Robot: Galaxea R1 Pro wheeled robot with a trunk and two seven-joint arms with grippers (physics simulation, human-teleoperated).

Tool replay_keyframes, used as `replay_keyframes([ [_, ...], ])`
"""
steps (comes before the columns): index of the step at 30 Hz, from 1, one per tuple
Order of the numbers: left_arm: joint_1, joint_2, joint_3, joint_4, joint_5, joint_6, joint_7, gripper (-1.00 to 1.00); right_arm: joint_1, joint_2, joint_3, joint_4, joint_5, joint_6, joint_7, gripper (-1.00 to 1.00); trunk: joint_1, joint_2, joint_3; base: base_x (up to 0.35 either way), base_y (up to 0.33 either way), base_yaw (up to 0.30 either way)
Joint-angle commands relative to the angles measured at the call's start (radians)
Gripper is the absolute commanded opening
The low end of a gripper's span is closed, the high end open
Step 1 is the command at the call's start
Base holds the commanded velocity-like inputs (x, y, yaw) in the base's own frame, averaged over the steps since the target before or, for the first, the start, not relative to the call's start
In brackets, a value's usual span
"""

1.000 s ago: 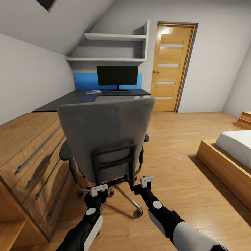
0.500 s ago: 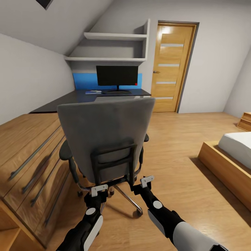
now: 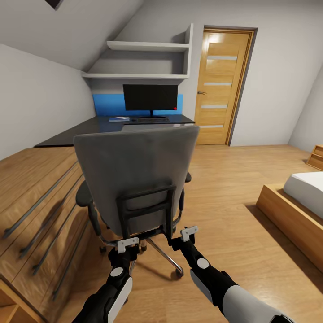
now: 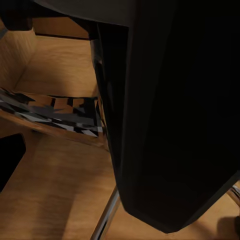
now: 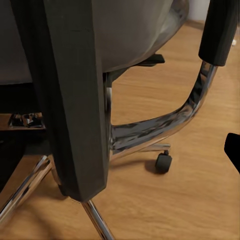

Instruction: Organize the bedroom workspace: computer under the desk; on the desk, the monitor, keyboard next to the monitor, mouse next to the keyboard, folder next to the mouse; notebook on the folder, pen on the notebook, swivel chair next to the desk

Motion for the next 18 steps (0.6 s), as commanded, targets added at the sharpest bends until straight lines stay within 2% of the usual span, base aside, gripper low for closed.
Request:
replay_keyframes([
  [1, -0.001, 0.001, -0.004, -0.001, 0.004, 0.004, 0.007, 1.0, -0.001, -0.001, 0.008, 0.001, -0.009, -0.005, -0.005, 1.0, 0.0, 0.0, -0.001, 0.08, -0.085, 0.0],
  [14, -0.001, 0.001, -0.003, -0.001, 0.004, 0.004, 0.007, 1.0, -0.001, -0.001, 0.008, 0.001, -0.009, -0.006, -0.005, 1.0, 0.0, 0.0, -0.001, 0.078, -0.191, 0.0],
  [18, -0.001, 0.001, -0.003, -0.001, 0.005, 0.004, 0.006, 1.0, -0.001, -0.001, 0.008, 0.001, -0.009, -0.006, -0.005, 1.0, 0.0, 0.0, -0.001, 0.034, -0.089, 0.0],
])
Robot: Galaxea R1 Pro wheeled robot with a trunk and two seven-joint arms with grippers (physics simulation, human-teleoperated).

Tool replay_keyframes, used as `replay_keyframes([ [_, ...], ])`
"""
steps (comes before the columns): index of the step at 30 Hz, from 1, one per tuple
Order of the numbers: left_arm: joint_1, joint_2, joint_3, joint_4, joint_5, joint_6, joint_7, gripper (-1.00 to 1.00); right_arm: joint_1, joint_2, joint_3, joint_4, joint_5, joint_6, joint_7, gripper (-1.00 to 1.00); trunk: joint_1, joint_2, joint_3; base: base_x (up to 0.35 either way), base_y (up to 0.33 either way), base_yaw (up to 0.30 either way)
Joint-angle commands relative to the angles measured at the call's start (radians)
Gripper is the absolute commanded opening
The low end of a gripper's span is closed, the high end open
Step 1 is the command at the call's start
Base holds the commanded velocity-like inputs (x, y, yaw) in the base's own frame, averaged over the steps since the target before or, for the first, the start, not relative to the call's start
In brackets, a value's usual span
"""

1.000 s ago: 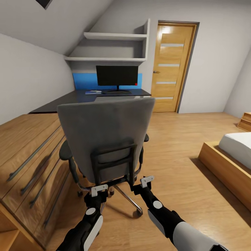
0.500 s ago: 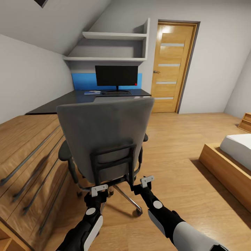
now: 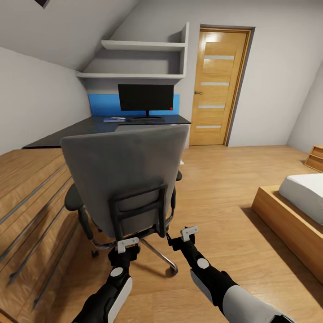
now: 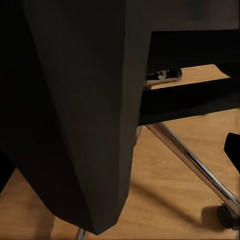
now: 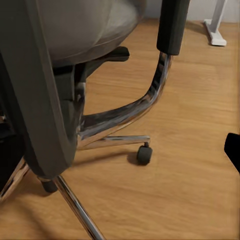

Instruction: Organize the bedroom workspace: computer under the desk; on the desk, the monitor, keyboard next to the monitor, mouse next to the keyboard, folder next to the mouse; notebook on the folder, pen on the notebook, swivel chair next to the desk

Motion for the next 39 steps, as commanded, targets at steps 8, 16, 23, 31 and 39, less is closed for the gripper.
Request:
replay_keyframes([
  [8, -0.001, 0.001, -0.003, -0.002, 0.005, 0.004, 0.007, 1.0, -0.001, -0.001, 0.008, 0.001, -0.008, -0.004, -0.005, 1.0, 0.0, 0.0, -0.001, -0.064, 0.111, 0.0],
  [16, -0.001, 0.001, -0.003, -0.002, 0.007, 0.005, 0.007, 1.0, -0.001, -0.001, 0.008, 0.001, -0.008, -0.004, -0.005, 1.0, 0.0, 0.0, -0.001, -0.135, 0.168, 0.0],
  [23, -0.001, 0.001, -0.003, -0.002, 0.007, 0.006, 0.007, 1.0, -0.001, -0.001, 0.008, 0.001, -0.008, -0.005, -0.005, 1.0, 0.0, 0.0, -0.001, -0.195, 0.252, 0.0],
  [31, -0.001, 0.001, -0.003, -0.001, 0.007, 0.006, 0.007, 1.0, -0.001, -0.001, 0.008, 0.001, -0.009, -0.005, -0.005, 1.0, 0.0, 0.0, -0.001, -0.048, 0.091, 0.0],
  [39, -0.001, 0.002, -0.003, -0.002, 0.006, 0.004, 0.008, 1.0, -0.001, -0.001, 0.008, 0.001, -0.009, -0.005, -0.005, 1.0, 0.0, 0.0, -0.001, -0.002, 0.005, 0.0],
])
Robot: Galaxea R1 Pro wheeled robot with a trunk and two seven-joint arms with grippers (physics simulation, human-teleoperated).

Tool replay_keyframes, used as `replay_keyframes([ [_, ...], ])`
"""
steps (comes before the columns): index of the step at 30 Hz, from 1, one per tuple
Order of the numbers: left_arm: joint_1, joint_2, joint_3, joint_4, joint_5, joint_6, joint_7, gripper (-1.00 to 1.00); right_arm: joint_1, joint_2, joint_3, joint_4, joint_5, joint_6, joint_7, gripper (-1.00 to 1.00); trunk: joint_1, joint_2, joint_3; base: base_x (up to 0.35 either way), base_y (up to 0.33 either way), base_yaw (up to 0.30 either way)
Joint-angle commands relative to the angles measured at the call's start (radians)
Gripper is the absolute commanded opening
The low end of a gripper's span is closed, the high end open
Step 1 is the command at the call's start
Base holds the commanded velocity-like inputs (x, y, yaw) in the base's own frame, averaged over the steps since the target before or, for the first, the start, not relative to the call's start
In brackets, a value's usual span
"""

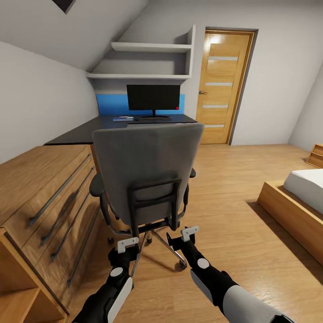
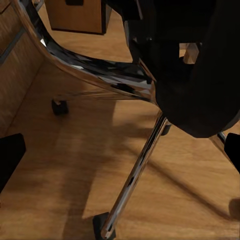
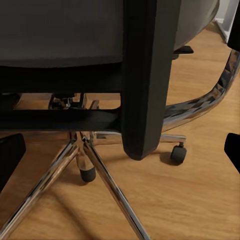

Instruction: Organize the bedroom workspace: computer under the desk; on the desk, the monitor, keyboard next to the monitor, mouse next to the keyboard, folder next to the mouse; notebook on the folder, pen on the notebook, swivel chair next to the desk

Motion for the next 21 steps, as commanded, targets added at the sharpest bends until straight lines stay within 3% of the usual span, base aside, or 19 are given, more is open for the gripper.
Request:
replay_keyframes([
  [1, -0.001, 0.001, -0.003, -0.001, 0.005, 0.004, 0.009, 1.0, -0.001, -0.001, 0.008, 0.001, -0.009, -0.004, -0.005, 1.0, 0.0, 0.0, -0.001, 0.0, 0.0, 0.0],
  [6, -0.001, 0.005, 0.003, -0.001, 0.023, 0.003, 0.015, 1.0, -0.001, -0.001, 0.007, 0.0, -0.009, -0.004, -0.005, 1.0, 0.0, 0.0, -0.001, 0.0, 0.0, 0.0],
  [8, -0.001, 0.01, 0.042, -0.002, 0.046, 0.002, 0.016, 1.0, -0.001, -0.001, 0.007, 0.0, -0.009, -0.004, -0.006, 1.0, 0.0, 0.0, -0.001, 0.0, 0.0, 0.0],
  [10, -0.001, 0.013, 0.115, -0.002, 0.063, 0.002, 0.016, 1.0, -0.001, -0.001, 0.007, 0.0, -0.009, -0.004, -0.006, 1.0, 0.0, 0.0, -0.001, 0.0, 0.0, 0.0],
  [14, -0.001, 0.014, 0.184, -0.004, 0.072, 0.002, 0.015, 1.0, -0.001, -0.001, 0.007, 0.0, -0.009, -0.004, -0.006, 1.0, 0.0, 0.0, -0.001, 0.0, 0.0, 0.0],
  [21, -0.001, 0.014, 0.207, -0.008, 0.072, 0.002, 0.015, 1.0, -0.001, -0.008, 0.007, 0.001, -0.009, -0.011, -0.005, 1.0, 0.0, 0.0, -0.001, 0.0, 0.0, 0.0],
])
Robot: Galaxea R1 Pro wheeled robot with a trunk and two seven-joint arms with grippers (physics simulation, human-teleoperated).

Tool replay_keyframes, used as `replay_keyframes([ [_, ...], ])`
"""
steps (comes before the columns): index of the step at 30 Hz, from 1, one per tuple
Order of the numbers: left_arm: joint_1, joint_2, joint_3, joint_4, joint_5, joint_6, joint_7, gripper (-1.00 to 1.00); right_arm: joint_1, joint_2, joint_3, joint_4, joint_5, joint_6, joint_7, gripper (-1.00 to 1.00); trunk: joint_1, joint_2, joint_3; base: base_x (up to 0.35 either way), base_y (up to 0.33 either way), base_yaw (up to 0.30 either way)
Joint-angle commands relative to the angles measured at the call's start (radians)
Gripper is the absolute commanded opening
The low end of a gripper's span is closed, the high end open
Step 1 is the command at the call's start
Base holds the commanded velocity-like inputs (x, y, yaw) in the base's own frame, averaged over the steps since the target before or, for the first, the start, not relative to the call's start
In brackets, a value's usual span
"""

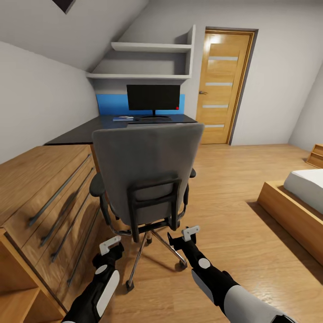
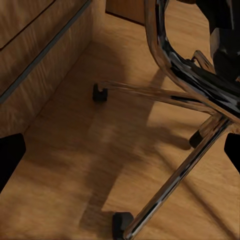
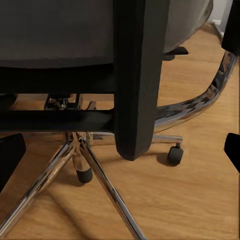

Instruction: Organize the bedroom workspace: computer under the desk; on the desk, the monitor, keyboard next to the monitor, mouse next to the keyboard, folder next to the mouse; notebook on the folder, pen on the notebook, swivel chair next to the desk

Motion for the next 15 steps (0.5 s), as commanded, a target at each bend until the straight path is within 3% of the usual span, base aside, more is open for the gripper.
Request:
replay_keyframes([
  [1, 0.0, 0.001, -0.003, -0.002, 0.005, 0.004, 0.006, 1.0, -0.001, -0.008, 0.009, 0.001, -0.009, -0.013, -0.004, 1.0, 0.0, 0.0, -0.001, 0.0, 0.0, 0.0],
  [9, 0.0, 0.004, 0.01, -0.002, 0.006, 0.004, 0.008, 1.0, 0.001, -0.023, 0.008, 0.0, -0.01, -0.055, -0.005, 1.0, 0.0, 0.0, -0.001, 0.2, 0.0, 0.0],
  [15, 0.0, 0.009, 0.106, -0.002, 0.007, 0.004, 0.008, 1.0, 0.002, -0.046, 0.006, 0.0, -0.017, -0.076, -0.006, 1.0, 0.0, 0.0, -0.001, 0.059, 0.0, 0.0],
])
